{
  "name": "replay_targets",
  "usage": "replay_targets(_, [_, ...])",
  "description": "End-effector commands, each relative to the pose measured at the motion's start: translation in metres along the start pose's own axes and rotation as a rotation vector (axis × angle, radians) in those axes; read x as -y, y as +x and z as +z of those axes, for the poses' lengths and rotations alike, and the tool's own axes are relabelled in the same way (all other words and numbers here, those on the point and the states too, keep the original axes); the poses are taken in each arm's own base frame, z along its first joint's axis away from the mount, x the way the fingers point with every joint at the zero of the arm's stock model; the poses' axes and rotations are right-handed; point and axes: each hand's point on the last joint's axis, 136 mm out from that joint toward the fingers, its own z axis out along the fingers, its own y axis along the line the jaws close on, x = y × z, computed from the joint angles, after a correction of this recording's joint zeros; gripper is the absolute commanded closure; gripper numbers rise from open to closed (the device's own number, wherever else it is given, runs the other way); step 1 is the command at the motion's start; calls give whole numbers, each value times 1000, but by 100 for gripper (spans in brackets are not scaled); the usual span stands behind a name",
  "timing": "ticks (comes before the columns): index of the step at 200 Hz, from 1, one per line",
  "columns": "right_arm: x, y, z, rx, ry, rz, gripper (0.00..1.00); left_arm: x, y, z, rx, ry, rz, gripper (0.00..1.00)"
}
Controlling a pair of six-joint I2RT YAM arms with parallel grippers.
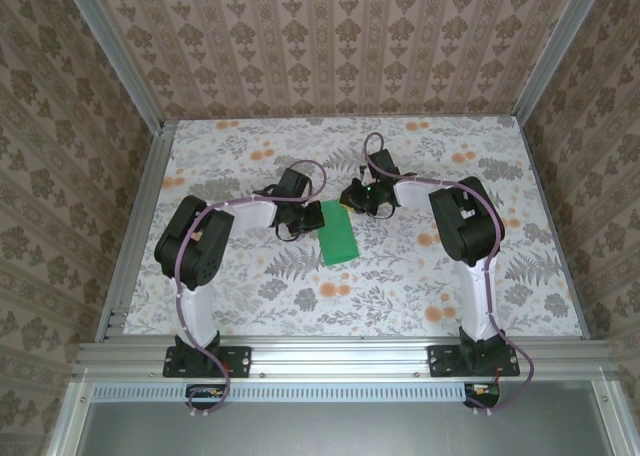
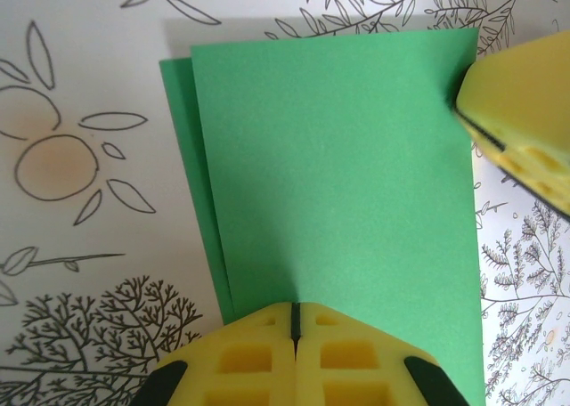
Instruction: Fold a paper plane with a square sheet of paper (pick it up from the middle)
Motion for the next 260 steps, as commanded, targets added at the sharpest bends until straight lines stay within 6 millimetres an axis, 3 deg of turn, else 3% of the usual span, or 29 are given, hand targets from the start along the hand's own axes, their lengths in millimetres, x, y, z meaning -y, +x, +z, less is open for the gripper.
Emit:
replay_targets(1, [-1,-17,2,43,7,10,87,-64,46,14,-153,-221,-51,100])
replay_targets(53, [16,-14,14,27,64,28,87,-63,44,13,-151,-220,-47,100])
replay_targets(86, [21,-19,11,47,118,18,87,-63,44,12,-149,-222,-46,100])
replay_targets(101, [12,-25,4,64,117,-2,87,-63,44,11,-149,-225,-46,100])
replay_targets(128, [-24,-26,-22,75,45,-67,85,-61,43,10,-145,-222,-44,100])
replay_targets(156, [-34,4,-43,18,22,-134,84,-59,41,8,-138,-217,-44,100])
replay_targets(185, [-21,51,-49,-109,12,-149,85,-53,39,2,-126,-201,-41,100])
replay_targets(208, [-16,78,-51,-172,16,-170,85,-48,39,-6,-118,-187,-37,100])
replay_targets(260, [-12,94,-41,-227,31,-183,85,-42,44,-13,-115,-169,-40,100])
